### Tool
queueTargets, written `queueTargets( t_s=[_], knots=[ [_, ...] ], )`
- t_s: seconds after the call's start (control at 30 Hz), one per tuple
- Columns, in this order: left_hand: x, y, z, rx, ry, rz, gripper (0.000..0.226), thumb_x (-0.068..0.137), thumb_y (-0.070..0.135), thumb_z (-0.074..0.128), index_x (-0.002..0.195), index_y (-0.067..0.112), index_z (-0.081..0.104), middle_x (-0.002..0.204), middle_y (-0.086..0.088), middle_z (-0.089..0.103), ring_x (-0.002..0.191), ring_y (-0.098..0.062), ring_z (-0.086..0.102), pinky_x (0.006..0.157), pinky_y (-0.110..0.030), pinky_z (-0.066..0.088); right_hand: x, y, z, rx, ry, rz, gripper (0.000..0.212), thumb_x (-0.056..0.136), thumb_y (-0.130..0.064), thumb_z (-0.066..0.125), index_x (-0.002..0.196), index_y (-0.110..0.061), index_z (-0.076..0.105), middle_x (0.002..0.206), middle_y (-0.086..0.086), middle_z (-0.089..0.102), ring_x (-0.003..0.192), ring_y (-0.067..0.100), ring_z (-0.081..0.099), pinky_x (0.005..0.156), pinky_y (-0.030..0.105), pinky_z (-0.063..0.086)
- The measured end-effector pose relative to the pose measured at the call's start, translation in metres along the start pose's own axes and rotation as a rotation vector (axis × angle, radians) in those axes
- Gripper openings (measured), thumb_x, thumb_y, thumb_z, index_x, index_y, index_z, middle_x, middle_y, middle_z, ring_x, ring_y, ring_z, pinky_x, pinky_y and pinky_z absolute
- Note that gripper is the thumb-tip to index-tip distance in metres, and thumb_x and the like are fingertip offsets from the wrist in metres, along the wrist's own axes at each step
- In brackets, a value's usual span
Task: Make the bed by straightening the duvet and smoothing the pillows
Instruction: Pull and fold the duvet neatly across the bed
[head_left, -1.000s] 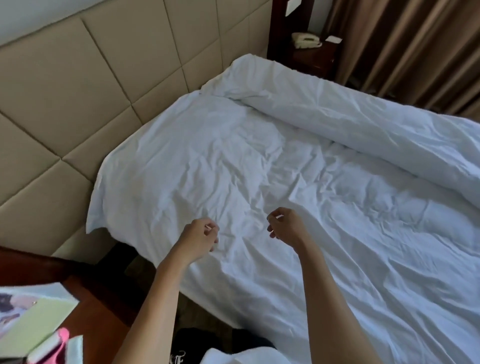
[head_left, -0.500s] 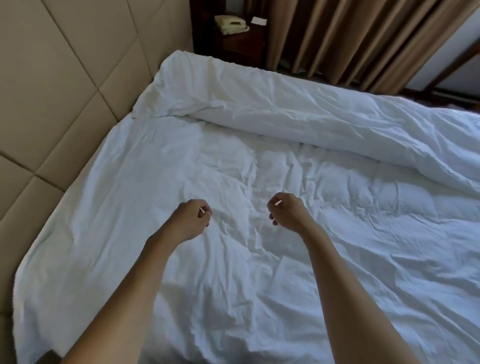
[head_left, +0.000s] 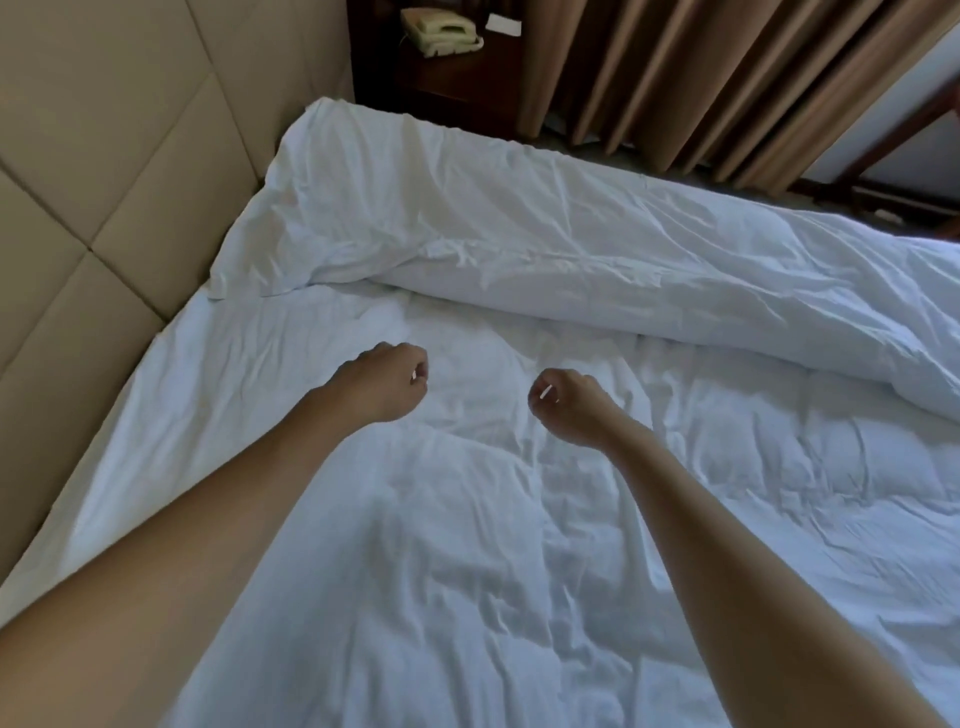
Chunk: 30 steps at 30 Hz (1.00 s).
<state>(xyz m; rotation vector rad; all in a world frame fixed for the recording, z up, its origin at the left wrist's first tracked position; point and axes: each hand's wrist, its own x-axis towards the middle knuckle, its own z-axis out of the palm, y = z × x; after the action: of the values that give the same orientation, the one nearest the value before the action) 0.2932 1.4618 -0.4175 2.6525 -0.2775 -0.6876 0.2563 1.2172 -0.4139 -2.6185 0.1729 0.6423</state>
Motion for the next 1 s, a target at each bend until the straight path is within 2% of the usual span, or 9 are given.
queueTargets(
  t_s=[0.1,0.27,0.4,0.5,0.6,0.67,0.73,0.9,1.0],
  knots=[
    [0.059,-0.007,-0.004,0.08,0.051,0.065,0.029,0.097,0.03,0.049,0.122,0.018,0.054,0.123,-0.001,0.058,0.105,-0.026,0.058,0.083,-0.034,0.043,0.071,0.004,0.001,-0.062,-0.009,-0.044,0.025,0.092,-0.026,0.054,0.116,-0.019,0.058,0.118,0.006,0.062,0.112,0.024,0.056,0.085,0.03,0.043],
    [0.169,-0.018,0.005,0.493,0.244,0.255,0.056,0.089,0.037,0.056,0.14,0.018,0.04,0.133,-0.006,0.048,0.119,-0.028,0.051,0.094,-0.042,0.042,0.186,0.005,-0.01,-0.284,0.059,-0.1,0.075,0.084,-0.04,0.069,0.148,-0.026,0.031,0.153,0.01,0.027,0.143,0.03,0.025,0.111,0.044,0.03],
    [0.268,-0.013,0.008,0.456,0.227,0.201,0.1,0.08,0.046,0.07,0.156,0.026,0.008,0.161,-0.006,0.015,0.147,-0.025,0.019,0.117,-0.044,0.018,0.273,0.019,-0.019,-0.489,0.131,-0.069,0.117,0.072,-0.051,0.079,0.157,-0.027,0.003,0.165,0.009,-0.005,0.152,0.028,-0.011,0.122,0.05,0.003],
    [0.316,-0.043,0.037,0.451,0.149,0.09,0.098,0.08,0.046,0.069,0.155,0.026,0.009,0.156,-0.004,0.028,0.143,-0.026,0.029,0.117,-0.046,0.021,0.317,0.048,-0.005,-0.574,0.151,0.037,0.129,0.067,-0.057,0.08,0.157,-0.025,-0.008,0.165,0.011,0.004,0.152,0.028,0.0,0.12,0.054,-0.003],
    [0.31,-0.096,0.112,0.554,0.304,0.127,0.057,0.085,0.02,0.062,0.139,0.016,0.043,0.122,-0.01,0.056,0.108,-0.034,0.054,0.091,-0.045,0.044,0.321,0.082,0.05,-0.462,0.209,0.087,0.113,0.071,-0.061,0.073,0.156,-0.028,0.005,0.14,0.013,0.051,0.131,0.03,0.048,0.112,0.044,0.026],
    [0.298,-0.115,0.151,0.642,0.402,0.133,0.038,0.082,0.008,0.06,0.12,0.008,0.057,0.095,-0.014,0.062,0.083,-0.034,0.06,0.075,-0.045,0.049,0.304,0.105,0.105,-0.37,0.331,0.077,0.086,0.082,-0.048,0.064,0.152,-0.028,0.018,0.118,0.014,0.067,0.113,0.031,0.061,0.098,0.036,0.039],
    [0.293,-0.113,0.156,0.675,0.405,0.128,0.029,0.082,0.007,0.057,0.111,0.011,0.059,0.083,-0.012,0.064,0.073,-0.032,0.063,0.068,-0.041,0.049,0.277,0.115,0.141,-0.281,0.409,0.103,0.066,0.088,-0.04,0.056,0.147,-0.026,0.03,0.109,0.013,0.069,0.106,0.032,0.063,0.093,0.036,0.042],
    [0.259,-0.098,0.087,0.755,0.221,0.152,0.032,0.091,0.027,0.056,0.122,0.022,0.049,0.105,-0.007,0.068,0.097,-0.031,0.068,0.076,-0.037,0.051,0.249,0.082,0.093,-0.385,0.277,0.12,0.047,0.086,-0.033,0.061,0.13,-0.023,0.052,0.12,0.012,0.064,0.114,0.033,0.059,0.093,0.035,0.045],
    [0.195,-0.088,0.021,0.664,0.624,0.265,0.027,0.08,0.008,0.059,0.106,0.01,0.064,0.075,-0.017,0.066,0.063,-0.041,0.067,0.054,-0.04,0.049,0.208,0.039,0.033,-0.355,0.316,0.098,0.045,0.082,-0.021,0.059,0.127,-0.02,0.06,0.121,0.013,0.062,0.116,0.035,0.057,0.098,0.036,0.044]
  ],
)
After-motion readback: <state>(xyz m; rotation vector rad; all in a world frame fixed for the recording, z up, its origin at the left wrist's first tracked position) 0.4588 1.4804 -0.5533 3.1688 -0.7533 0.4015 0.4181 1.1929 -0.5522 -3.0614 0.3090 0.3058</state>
